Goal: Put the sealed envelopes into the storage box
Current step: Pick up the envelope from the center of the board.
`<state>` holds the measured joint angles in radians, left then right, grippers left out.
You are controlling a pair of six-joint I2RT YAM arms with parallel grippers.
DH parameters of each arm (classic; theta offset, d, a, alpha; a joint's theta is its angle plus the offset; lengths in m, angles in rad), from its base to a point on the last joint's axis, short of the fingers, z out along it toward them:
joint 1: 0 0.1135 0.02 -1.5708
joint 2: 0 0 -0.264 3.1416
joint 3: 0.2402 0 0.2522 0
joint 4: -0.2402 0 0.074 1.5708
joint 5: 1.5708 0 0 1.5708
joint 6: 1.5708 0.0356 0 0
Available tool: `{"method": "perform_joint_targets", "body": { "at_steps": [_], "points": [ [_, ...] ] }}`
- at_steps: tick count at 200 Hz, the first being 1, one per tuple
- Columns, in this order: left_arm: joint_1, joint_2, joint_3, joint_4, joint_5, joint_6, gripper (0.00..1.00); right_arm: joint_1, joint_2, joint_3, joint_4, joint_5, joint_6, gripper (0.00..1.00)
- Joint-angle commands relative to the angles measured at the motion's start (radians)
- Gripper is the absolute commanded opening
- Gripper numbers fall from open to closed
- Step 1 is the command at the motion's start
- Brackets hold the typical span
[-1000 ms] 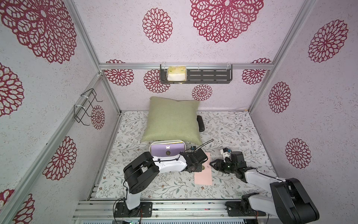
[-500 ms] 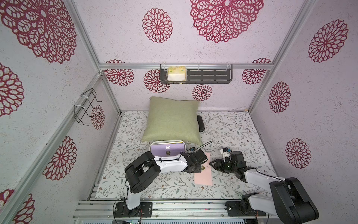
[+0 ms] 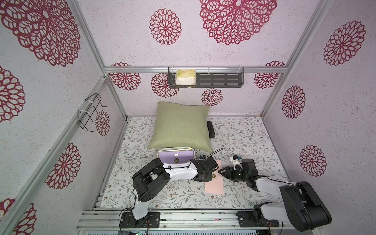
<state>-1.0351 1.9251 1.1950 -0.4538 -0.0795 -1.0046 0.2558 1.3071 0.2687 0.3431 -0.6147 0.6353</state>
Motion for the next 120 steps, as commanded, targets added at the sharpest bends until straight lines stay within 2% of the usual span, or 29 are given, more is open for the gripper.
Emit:
{"method": "perform_joint_targets", "body": {
  "at_steps": [1, 51, 120],
  "points": [
    [0.004, 0.028, 0.009, -0.017, 0.013, -0.005, 0.19, -0.001, 0.019, -0.021, -0.001, -0.046, 0.058, 0.51],
    [0.004, 0.029, 0.012, -0.015, 0.017, -0.003, 0.18, -0.002, -0.007, -0.023, 0.078, -0.125, 0.173, 0.51],
    [0.004, 0.028, 0.006, -0.003, 0.024, 0.0, 0.18, -0.001, -0.095, -0.049, 0.133, -0.161, 0.278, 0.51]
  ]
}}
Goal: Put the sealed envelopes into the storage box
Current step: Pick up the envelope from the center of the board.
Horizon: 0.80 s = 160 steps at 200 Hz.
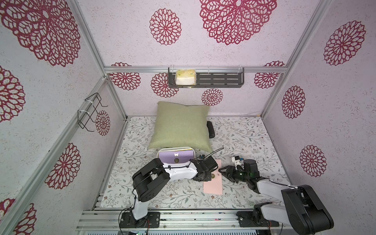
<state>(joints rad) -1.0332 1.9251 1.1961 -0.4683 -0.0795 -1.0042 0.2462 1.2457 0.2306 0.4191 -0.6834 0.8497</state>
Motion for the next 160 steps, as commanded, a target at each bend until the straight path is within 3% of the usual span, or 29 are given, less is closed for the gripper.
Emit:
{"method": "perform_joint_targets", "body": {
  "at_steps": [1, 50, 117, 160],
  "points": [
    [0.002, 0.029, 0.005, 0.012, 0.024, -0.001, 0.18, 0.008, -0.035, -0.011, 0.058, -0.092, 0.064, 0.51],
    [0.002, 0.029, -0.008, 0.028, 0.026, -0.004, 0.18, 0.008, -0.027, -0.018, 0.079, -0.132, 0.059, 0.44],
    [0.002, 0.029, -0.01, 0.037, 0.032, -0.002, 0.18, 0.008, 0.028, 0.053, -0.159, -0.06, -0.29, 0.39],
    [0.002, 0.029, -0.006, 0.043, 0.037, 0.0, 0.18, 0.022, 0.023, 0.044, -0.15, -0.021, -0.339, 0.37]
  ]
}}
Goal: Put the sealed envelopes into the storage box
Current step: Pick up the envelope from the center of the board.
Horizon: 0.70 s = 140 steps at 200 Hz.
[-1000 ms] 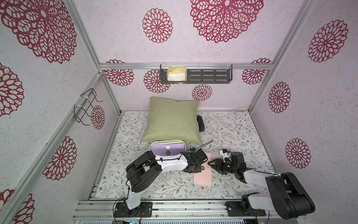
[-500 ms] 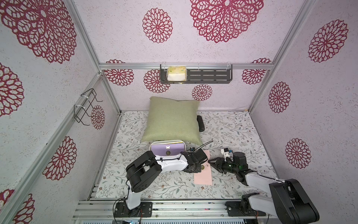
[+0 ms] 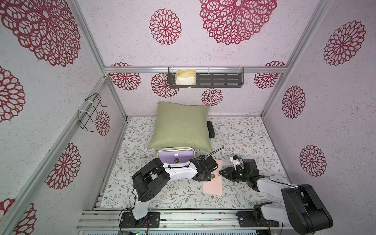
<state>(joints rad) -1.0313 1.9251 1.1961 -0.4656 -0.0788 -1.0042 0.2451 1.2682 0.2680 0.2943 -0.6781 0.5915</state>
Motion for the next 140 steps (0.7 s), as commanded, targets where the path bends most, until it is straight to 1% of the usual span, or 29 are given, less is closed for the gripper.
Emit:
{"method": "perform_joint_targets", "body": {
  "at_steps": [1, 26, 63, 65, 94, 140],
  "points": [
    [0.0, 0.028, -0.006, 0.04, 0.036, 0.0, 0.18, 0.023, 0.0, 0.007, -0.023, -0.026, -0.079, 0.37],
    [0.002, 0.029, -0.008, 0.044, 0.04, -0.001, 0.18, 0.028, -0.001, 0.002, 0.0, -0.049, -0.067, 0.36],
    [0.002, 0.029, -0.009, 0.05, 0.043, 0.001, 0.18, 0.028, 0.024, -0.032, 0.12, -0.141, 0.056, 0.35],
    [0.001, 0.056, -0.009, 0.052, 0.043, 0.001, 0.18, 0.028, 0.025, -0.034, 0.124, -0.145, 0.061, 0.35],
    [0.004, 0.064, -0.01, 0.054, 0.045, 0.001, 0.18, 0.028, 0.022, -0.056, 0.187, -0.162, 0.122, 0.35],
    [0.005, 0.053, -0.028, 0.08, 0.053, 0.001, 0.18, 0.028, 0.012, -0.048, 0.203, -0.148, 0.153, 0.23]
  ]
}}
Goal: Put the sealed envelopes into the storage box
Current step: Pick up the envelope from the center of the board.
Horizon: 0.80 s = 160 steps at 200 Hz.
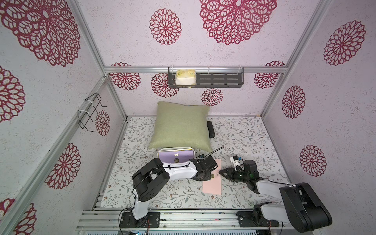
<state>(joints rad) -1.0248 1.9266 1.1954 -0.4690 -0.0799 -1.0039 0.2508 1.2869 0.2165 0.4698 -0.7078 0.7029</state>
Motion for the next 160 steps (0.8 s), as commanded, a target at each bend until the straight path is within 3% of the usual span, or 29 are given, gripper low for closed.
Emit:
{"method": "perform_joint_targets", "body": {
  "at_steps": [1, 34, 64, 103, 160],
  "points": [
    [-0.001, 0.051, -0.028, 0.083, 0.055, 0.001, 0.18, 0.022, -0.006, 0.005, 0.027, -0.118, 0.042, 0.23],
    [0.002, 0.048, -0.042, 0.101, 0.063, 0.002, 0.18, 0.022, -0.005, 0.011, 0.011, -0.106, 0.025, 0.15],
    [0.005, 0.047, -0.043, 0.11, 0.073, 0.005, 0.18, 0.022, -0.019, 0.043, -0.136, -0.008, -0.073, 0.1],
    [0.006, 0.048, -0.042, 0.128, 0.078, 0.001, 0.18, 0.022, -0.026, 0.047, -0.174, 0.037, -0.121, 0.0],
    [0.005, 0.047, -0.051, 0.151, 0.088, 0.001, 0.18, 0.022, -0.088, 0.048, -0.247, 0.164, -0.166, 0.0]
  ]
}}
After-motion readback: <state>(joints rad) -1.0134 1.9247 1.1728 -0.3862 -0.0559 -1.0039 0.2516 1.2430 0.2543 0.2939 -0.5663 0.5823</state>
